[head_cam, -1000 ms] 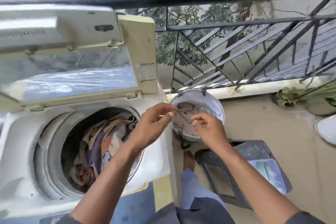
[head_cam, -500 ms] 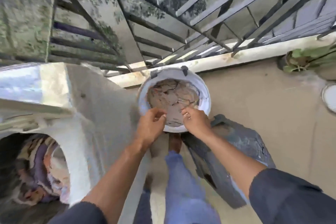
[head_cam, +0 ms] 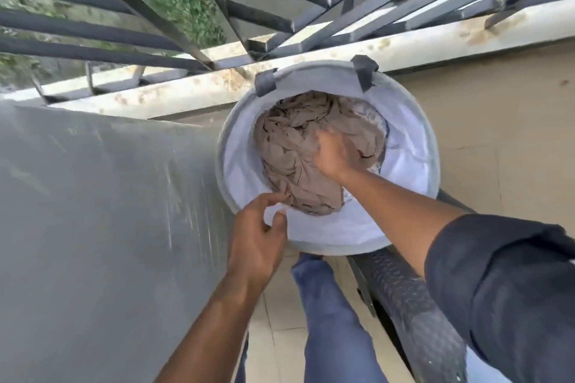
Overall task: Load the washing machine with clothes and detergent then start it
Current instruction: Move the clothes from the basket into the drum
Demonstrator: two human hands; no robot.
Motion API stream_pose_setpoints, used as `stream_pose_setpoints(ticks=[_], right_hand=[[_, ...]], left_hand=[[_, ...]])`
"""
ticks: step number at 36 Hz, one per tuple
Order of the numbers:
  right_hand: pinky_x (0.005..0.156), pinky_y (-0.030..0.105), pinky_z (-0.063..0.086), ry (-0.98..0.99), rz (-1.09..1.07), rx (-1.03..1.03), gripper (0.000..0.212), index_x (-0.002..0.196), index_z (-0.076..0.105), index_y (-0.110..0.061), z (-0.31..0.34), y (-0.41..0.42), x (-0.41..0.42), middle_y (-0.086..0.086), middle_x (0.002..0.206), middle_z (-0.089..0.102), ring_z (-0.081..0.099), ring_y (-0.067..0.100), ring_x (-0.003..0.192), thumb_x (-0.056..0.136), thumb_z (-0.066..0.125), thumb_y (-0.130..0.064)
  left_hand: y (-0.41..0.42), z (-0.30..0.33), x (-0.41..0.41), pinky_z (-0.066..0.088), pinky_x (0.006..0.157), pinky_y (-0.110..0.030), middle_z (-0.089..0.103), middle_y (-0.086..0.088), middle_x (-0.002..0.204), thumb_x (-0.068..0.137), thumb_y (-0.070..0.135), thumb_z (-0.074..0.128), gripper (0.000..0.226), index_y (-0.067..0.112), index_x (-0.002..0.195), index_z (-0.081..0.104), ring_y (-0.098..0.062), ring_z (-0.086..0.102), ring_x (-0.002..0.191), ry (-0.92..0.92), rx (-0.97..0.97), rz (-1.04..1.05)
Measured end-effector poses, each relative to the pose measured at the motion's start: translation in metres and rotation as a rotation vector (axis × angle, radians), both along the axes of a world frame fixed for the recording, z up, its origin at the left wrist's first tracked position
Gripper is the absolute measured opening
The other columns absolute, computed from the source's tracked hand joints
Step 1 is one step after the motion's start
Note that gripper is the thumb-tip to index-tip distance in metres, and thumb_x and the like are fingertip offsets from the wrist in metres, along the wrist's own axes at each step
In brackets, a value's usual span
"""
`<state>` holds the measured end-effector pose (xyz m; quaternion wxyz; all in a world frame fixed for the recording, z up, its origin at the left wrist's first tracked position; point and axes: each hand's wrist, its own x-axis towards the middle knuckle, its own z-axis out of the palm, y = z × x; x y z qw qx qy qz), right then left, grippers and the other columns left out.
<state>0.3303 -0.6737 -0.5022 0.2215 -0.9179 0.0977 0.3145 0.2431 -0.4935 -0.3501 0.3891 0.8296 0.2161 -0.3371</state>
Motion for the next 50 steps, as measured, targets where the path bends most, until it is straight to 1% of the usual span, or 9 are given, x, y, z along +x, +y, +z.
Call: stream_pose_setpoints(ticks=[8,19,23,30,35,41,45,47,50], right_hand=[[0.078,0.035,0.058,0.019,0.046,-0.091,0.023,0.107,0.074,-0.015,-0.027,0.011,0.013,0.012,0.103,0.071,0.069,0.030,0.090,0.097,0.054,-0.008],[0.059,0.028,0.035,-0.037,-0.158,-0.086,0.037,0.064,0.053,-0.023,0.078,0.026,-0.036,-0.006,0.073,0.057,0.055,0.018,0.070,0.100,0.060,-0.026],[0.060,0.027,0.043,-0.078,-0.160,-0.048,0.010,0.098,0.071,-0.026,0.084,0.019,-0.043,-0.003,0.095,0.069,0.068,0.023,0.088,0.099,0.063,-0.021],[0.078,0.038,0.057,-0.075,0.091,-0.078,0.036,0.127,0.066,-0.021,0.029,0.006,-0.016,0.005,0.123,0.065,0.065,0.031,0.103,0.094,0.064,-0.008],[0.072,0.040,0.059,0.037,0.041,-0.098,0.021,0.074,0.062,-0.020,0.011,0.009,-0.012,0.007,0.083,0.065,0.067,0.032,0.082,0.091,0.056,-0.009],[0.062,0.031,0.042,-0.002,-0.032,-0.070,0.038,0.061,0.051,-0.022,0.024,0.015,-0.022,-0.002,0.068,0.054,0.058,0.026,0.073,0.096,0.055,-0.009],[0.070,0.035,0.049,-0.038,0.009,-0.071,0.010,0.104,0.066,-0.021,0.023,0.010,-0.030,0.006,0.104,0.063,0.066,0.034,0.096,0.097,0.062,-0.016],[0.082,0.039,0.052,-0.013,0.050,-0.072,0.039,0.131,0.061,-0.026,0.011,0.008,-0.027,0.010,0.125,0.059,0.065,0.035,0.107,0.094,0.068,-0.018],[0.080,0.037,0.053,-0.022,0.043,-0.078,0.022,0.114,0.071,-0.025,-0.003,0.010,-0.024,0.008,0.115,0.065,0.067,0.034,0.103,0.093,0.065,-0.017]], left_hand=[[0.005,-0.012,-0.001,0.042,0.058,-0.009,0.067,0.013,0.089,0.104,0.028,0.059,0.029,0.040,0.129,0.066,-0.002,0.062,0.067,0.045,0.045,0.030],[-0.010,0.021,0.004,0.055,0.098,-0.037,0.069,0.005,0.128,0.103,0.027,0.061,0.035,0.030,0.137,0.064,-0.021,0.066,0.102,0.093,0.001,0.110],[-0.010,0.026,0.002,0.052,0.086,-0.023,0.069,0.008,0.118,0.104,0.028,0.060,0.036,0.030,0.140,0.060,-0.003,0.062,0.093,0.120,-0.016,0.121],[-0.005,0.011,-0.013,0.040,0.055,-0.005,0.063,0.006,0.090,0.106,0.029,0.057,0.036,0.031,0.141,0.057,-0.002,0.058,0.072,0.142,-0.003,0.092],[-0.008,0.002,-0.019,0.046,0.068,-0.011,0.066,0.005,0.104,0.105,0.027,0.058,0.036,0.029,0.141,0.059,-0.002,0.059,0.076,0.122,-0.008,0.076],[-0.006,0.010,-0.024,0.050,0.086,-0.026,0.064,0.002,0.110,0.104,0.025,0.058,0.037,0.028,0.141,0.060,0.000,0.059,0.082,0.111,-0.012,0.080],[-0.007,0.014,-0.022,0.050,0.079,-0.026,0.061,0.011,0.097,0.104,0.024,0.058,0.034,0.029,0.137,0.062,-0.001,0.060,0.078,0.088,-0.007,0.079],[-0.007,0.011,-0.022,0.047,0.074,-0.024,0.060,0.012,0.093,0.104,0.022,0.059,0.031,0.030,0.134,0.064,0.000,0.059,0.074,0.065,-0.004,0.086],[-0.011,0.003,-0.025,0.050,0.075,-0.026,0.064,0.003,0.094,0.102,0.022,0.060,0.031,0.030,0.132,0.065,-0.004,0.057,0.068,0.041,0.002,0.084]])
